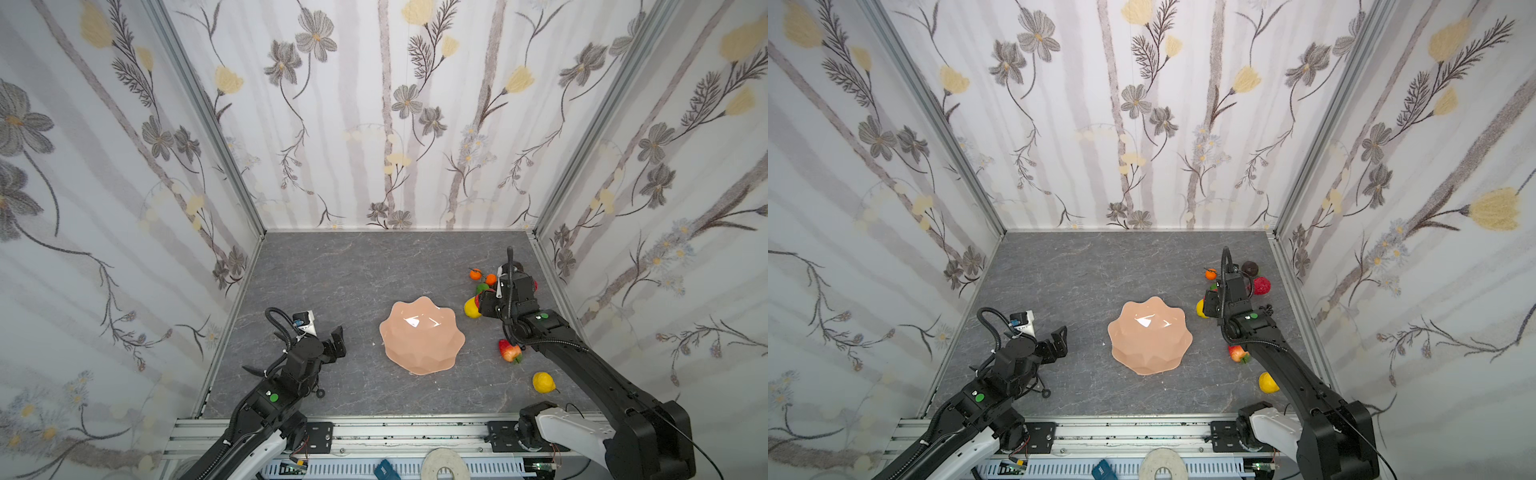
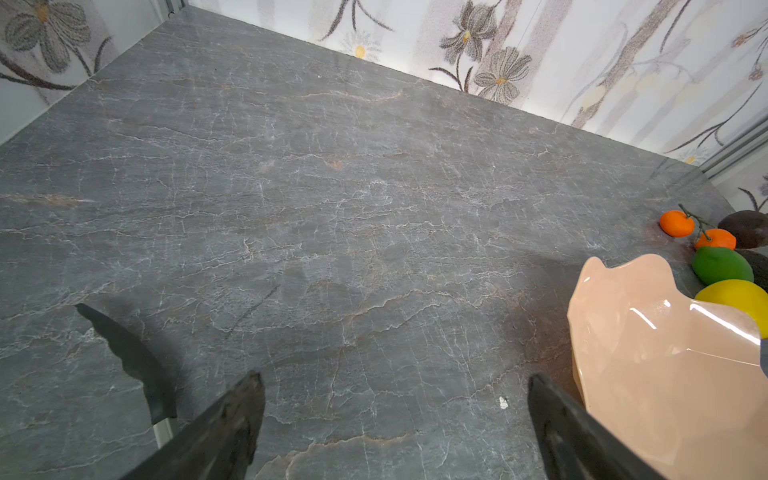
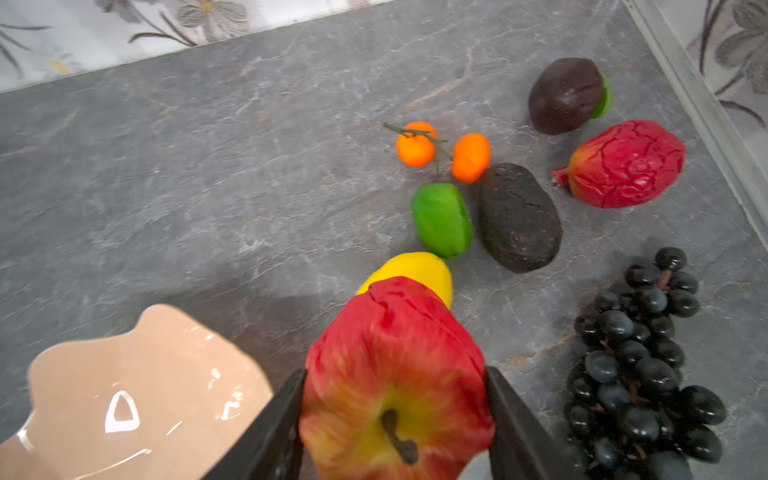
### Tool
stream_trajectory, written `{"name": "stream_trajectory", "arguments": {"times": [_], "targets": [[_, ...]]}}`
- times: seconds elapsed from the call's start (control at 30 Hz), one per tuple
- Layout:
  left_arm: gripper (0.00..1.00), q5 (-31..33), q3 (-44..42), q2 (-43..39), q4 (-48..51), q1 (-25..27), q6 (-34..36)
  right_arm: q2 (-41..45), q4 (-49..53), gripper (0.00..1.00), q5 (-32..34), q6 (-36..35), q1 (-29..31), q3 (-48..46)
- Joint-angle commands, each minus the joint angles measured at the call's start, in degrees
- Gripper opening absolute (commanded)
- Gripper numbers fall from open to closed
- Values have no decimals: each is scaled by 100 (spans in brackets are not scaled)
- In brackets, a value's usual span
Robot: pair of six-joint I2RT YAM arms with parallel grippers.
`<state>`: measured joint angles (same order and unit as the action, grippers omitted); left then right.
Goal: Place and organize the fake fruits in the fruit bowl
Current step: 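Carry the red apple into the peach bowl and open the right gripper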
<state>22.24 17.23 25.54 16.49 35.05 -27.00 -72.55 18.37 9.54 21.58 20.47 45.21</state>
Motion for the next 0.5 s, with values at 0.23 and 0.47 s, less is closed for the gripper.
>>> {"name": "stream_trajectory", "arguments": {"times": [0.23, 0.47], "targets": [[100, -88, -21, -14, -227, 1, 29, -153, -147, 59, -48, 408, 1787, 432], [100, -112, -29, -23, -236, -6, 33, -1136, -412, 59, 74, 582, 2651, 771]]}}
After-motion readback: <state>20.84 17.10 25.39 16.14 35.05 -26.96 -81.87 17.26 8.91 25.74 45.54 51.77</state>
